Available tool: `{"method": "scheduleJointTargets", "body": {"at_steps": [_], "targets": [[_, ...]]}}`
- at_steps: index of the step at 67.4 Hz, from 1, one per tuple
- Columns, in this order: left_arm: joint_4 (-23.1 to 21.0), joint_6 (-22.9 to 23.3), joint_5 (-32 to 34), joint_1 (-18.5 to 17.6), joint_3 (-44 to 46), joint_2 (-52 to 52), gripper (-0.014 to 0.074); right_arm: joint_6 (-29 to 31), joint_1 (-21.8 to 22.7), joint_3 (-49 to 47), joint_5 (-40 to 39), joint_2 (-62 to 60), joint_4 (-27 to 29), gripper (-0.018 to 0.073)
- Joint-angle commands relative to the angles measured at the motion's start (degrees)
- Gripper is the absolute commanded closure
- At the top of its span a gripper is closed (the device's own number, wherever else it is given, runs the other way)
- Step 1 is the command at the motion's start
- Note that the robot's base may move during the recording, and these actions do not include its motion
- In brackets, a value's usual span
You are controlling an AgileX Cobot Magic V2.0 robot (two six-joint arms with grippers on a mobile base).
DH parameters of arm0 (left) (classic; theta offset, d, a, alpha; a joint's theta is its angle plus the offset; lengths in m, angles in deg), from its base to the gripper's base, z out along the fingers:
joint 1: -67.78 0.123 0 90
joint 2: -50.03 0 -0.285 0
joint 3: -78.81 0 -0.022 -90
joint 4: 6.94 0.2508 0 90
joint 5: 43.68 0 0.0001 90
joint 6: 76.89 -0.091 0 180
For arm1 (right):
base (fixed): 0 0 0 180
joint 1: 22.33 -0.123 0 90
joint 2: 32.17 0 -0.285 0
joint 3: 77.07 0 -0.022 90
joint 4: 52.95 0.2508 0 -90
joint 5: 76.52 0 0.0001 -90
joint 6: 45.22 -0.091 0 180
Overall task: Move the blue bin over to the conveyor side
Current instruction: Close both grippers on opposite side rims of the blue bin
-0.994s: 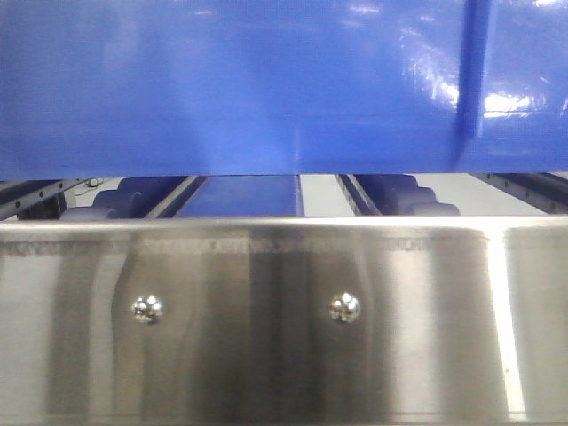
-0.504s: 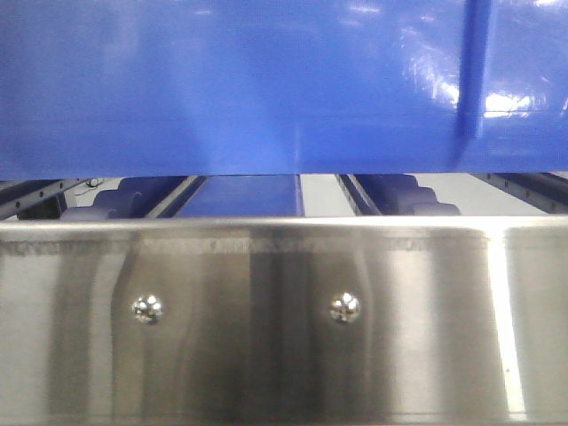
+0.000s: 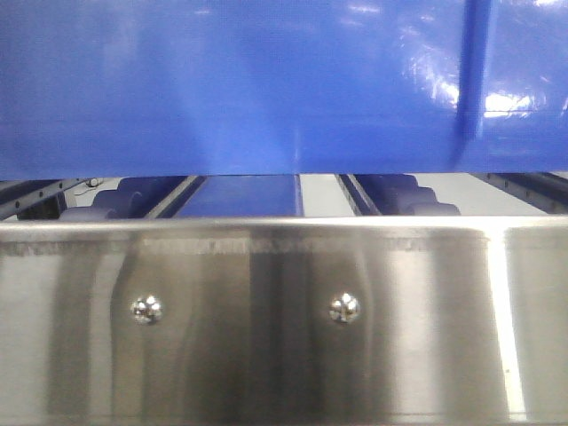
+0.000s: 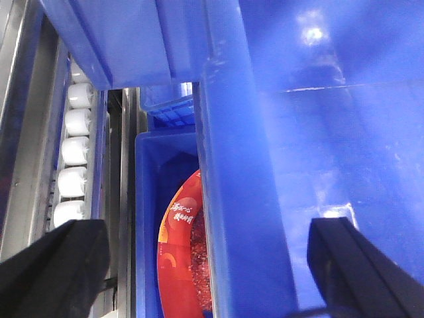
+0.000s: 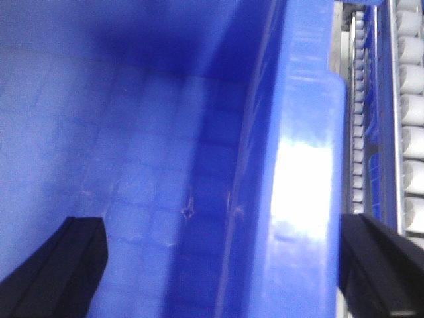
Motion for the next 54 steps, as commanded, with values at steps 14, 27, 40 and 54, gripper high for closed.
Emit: {"method": "scheduleJointTargets", "body": {"at_steps": [14,27,40,54], "targets": [[-3.46,-1.53,0.92,-0.06,0.47,-1.81,0.0090,-1.56,0.17,-0.40,-0.64,0.37,-2.01,0.0010],[-3.68,-1.53,1.18,-0.06,0.47,-3.04,0.0090,-2.23,0.17,-0.40,-0.64,0.37,-2.44,0.0010],[-3.96,-1.53,1.78,-0.06,0.47,-4.00,0.0090,-2.23,0.17,-0.40,-0.64,1.16,-2.44,0.0010],[-4.21,-1.53,1.91,-0.06,0.47,-4.12,0.0090,-2.35,0.17,-0.40,-0.64,1.81,-2.44,0.0010]]}}
